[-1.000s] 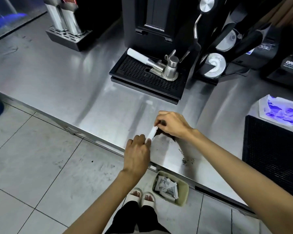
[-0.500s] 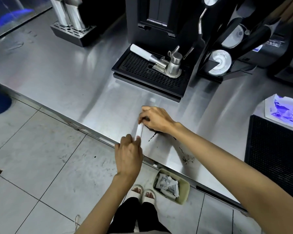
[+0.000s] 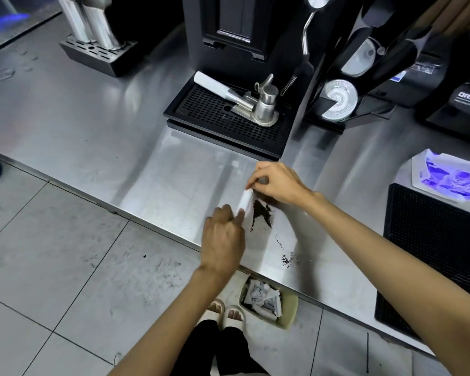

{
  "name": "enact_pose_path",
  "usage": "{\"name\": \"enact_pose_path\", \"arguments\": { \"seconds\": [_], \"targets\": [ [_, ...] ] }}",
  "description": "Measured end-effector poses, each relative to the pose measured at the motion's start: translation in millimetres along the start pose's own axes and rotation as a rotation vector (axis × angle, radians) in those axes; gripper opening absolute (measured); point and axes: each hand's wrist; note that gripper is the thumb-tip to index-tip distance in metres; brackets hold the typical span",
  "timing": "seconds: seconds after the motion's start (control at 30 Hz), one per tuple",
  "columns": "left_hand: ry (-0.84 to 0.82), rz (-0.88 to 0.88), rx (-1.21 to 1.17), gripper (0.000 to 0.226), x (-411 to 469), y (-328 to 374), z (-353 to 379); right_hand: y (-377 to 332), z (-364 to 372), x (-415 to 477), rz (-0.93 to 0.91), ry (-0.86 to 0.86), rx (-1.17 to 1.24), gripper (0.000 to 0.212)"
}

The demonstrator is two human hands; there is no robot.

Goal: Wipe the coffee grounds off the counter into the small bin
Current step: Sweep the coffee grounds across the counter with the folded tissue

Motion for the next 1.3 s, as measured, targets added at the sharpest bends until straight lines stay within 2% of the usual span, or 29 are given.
{"name": "enact_pose_path", "arguments": {
  "seconds": [0.1, 0.13, 0.2, 0.23, 0.37, 0.47, 0.57, 0.7, 0.9, 1.07, 1.3],
  "targets": [
    [0.097, -0.025, -0.027, 0.014, 11.8, -27.9, -9.5, -12.4, -4.2, 19.8, -0.001, 0.053, 0.054, 0.014],
    [0.108, -0.049, -0.013, 0.018, 16.6, -37.2, -10.6, -16.4, -4.0, 25.8, 0.002, 0.064, 0.053, 0.014],
    [0.045, -0.091, 0.007, 0.032, 24.9, -55.8, -7.4, -21.5, -1.6, 34.4, 0.023, 0.069, 0.025, 0.015],
    [0.006, -0.096, 0.022, 0.031, 27.4, -63.3, -4.3, -21.7, 1.0, 37.0, 0.037, 0.065, -0.002, 0.015],
    [-0.023, 0.050, 0.097, 0.026, 27.5, -67.0, 4.0, -11.5, 13.1, 29.2, 0.048, 0.077, -0.061, 0.019],
    [-0.055, 0.176, 0.146, 0.006, 27.2, -48.3, 6.1, 2.7, 14.7, 11.3, 0.050, 0.090, -0.119, 0.020],
    [-0.138, 0.253, 0.137, 0.015, 23.7, -26.4, 10.3, 23.7, 13.4, -14.2, 0.114, 0.085, -0.105, 0.018],
    [-0.164, 0.371, 0.071, 0.019, 16.6, -10.1, 15.2, 45.5, 11.7, -49.0, 0.180, 0.055, -0.102, 0.018],
    [-0.095, 0.318, 0.009, 0.023, 31.2, -32.4, 4.0, 37.7, -2.3, -34.6, 0.231, 0.098, 0.027, 0.020],
    [-0.049, 0.203, 0.064, 0.013, 38.1, -59.3, 6.5, 6.4, 2.6, -3.8, 0.170, 0.120, -0.047, 0.022],
    [-0.056, 0.359, 0.084, 0.011, 23.0, -47.6, 8.6, 14.7, 17.2, -21.1, 0.202, 0.089, -0.040, 0.021]
  ]
}}
Point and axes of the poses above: each hand's wrist, its own x-axis towards the middle knuckle, its own z-axis out of the palm, y = z × x, and after that the axes turned 15 degrees about z, right-handed
